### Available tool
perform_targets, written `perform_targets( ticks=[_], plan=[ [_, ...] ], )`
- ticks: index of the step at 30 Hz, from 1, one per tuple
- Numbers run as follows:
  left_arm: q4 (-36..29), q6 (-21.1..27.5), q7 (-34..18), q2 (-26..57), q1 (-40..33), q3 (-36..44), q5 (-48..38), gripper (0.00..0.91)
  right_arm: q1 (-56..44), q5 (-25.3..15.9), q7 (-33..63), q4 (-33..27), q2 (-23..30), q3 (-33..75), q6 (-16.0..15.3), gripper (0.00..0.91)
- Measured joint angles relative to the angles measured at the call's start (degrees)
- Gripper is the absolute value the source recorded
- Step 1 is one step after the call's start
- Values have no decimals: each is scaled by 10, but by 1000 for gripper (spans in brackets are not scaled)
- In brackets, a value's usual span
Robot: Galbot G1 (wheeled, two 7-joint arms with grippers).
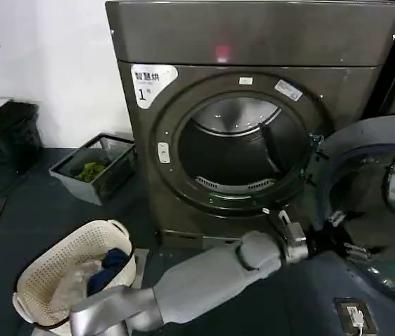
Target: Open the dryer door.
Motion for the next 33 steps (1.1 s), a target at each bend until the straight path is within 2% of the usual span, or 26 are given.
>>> perform_targets(
  ticks=[11,22,25,28,33],
  plan=[
    [51,-6,-33,0,-25,-4,22,907,-4,5,-12,5,-2,5,5,907],
    [33,-47,-35,0,-16,-2,17,907,-4,7,-15,-6,-12,4,8,907],
    [18,-69,-36,0,-16,-1,9,907,-5,8,-16,-8,-16,5,8,907],
    [-6,-112,-52,0,-16,9,-23,907,-9,11,-18,-12,-19,11,8,907],
    [-68,-166,-56,6,-3,26,-34,907,-13,17,-18,-21,-31,20,8,907]
  ],
)
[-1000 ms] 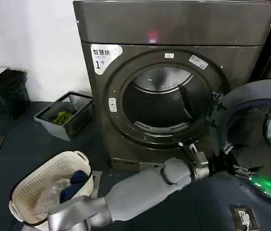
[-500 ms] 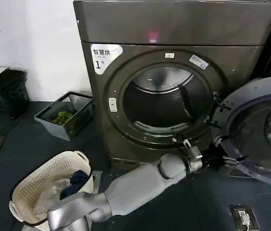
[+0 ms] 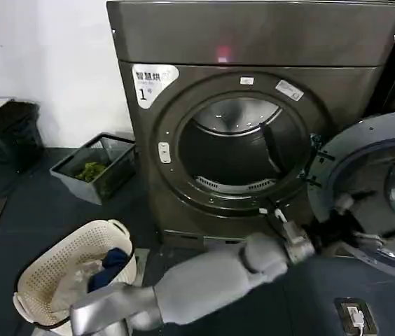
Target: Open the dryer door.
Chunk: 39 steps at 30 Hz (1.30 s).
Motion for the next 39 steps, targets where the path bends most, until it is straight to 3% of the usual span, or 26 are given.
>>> perform_targets(
  ticks=[10,20,31,39],
  plan=[
    [-134,-21,-30,201,8,2,-25,907,7,-3,-1,-2,-18,8,0,907],
    [-275,-19,-19,429,14,12,-61,907,19,-25,2,3,-42,35,-2,907],
    [-388,97,13,669,30,-17,-78,907,45,-45,-13,2,-57,36,-4,907],
    [-429,193,61,832,135,-95,-51,907,69,-44,-23,14,-60,35,-10,907]
  ],
)
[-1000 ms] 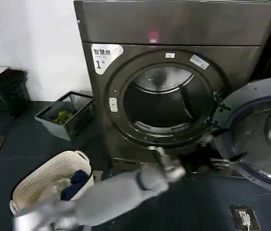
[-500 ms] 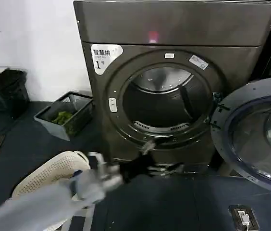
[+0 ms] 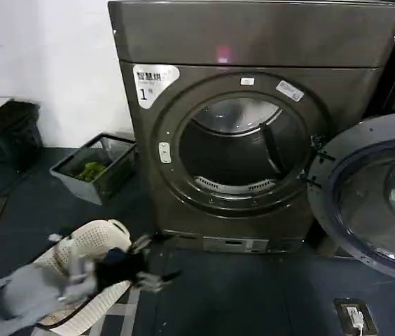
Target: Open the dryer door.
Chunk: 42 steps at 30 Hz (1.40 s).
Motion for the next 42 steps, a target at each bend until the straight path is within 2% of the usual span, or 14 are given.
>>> perform_targets(
  ticks=[9,17,21,25,29,32,42],
  plan=[
    [26,73,25,119,60,-46,26,907,14,1,-2,-8,-1,-7,1,907],
    [67,118,50,176,224,-217,67,907,19,1,-7,-21,-8,-16,2,907],
    [87,137,71,192,267,-262,91,907,18,0,-8,-31,-16,-13,3,907],
    [99,179,69,197,285,-277,120,907,18,0,-9,-37,-19,-14,6,907],
    [117,188,91,197,286,-285,147,907,20,0,-10,-39,-19,-14,9,907],
    [128,212,82,196,285,-286,151,907,21,0,-11,-40,-20,-14,9,907],
    [135,212,91,193,282,-292,146,907,25,-8,-13,-46,-28,-10,7,907]
  ],
)
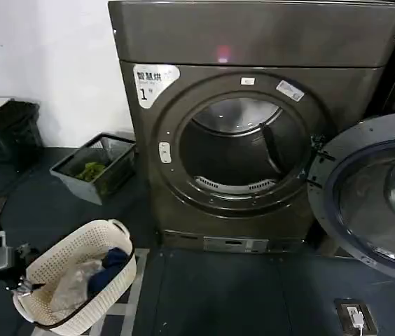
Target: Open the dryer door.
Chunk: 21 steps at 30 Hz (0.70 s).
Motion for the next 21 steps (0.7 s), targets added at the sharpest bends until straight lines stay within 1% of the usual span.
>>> perform_targets(
  ticks=[6,8,11,21],
  plan=[
    [8,-10,25,5,3,-7,11,907,3,-10,-1,-3,0,-3,1,907],
    [11,-10,26,4,6,-11,12,907,5,-17,-2,-4,1,-5,4,907],
    [11,-9,17,3,9,-16,-3,907,6,-17,-3,-1,3,-5,4,907],
    [18,-22,24,1,13,-19,1,907,4,-15,-5,1,5,-4,3,907]
  ],
)
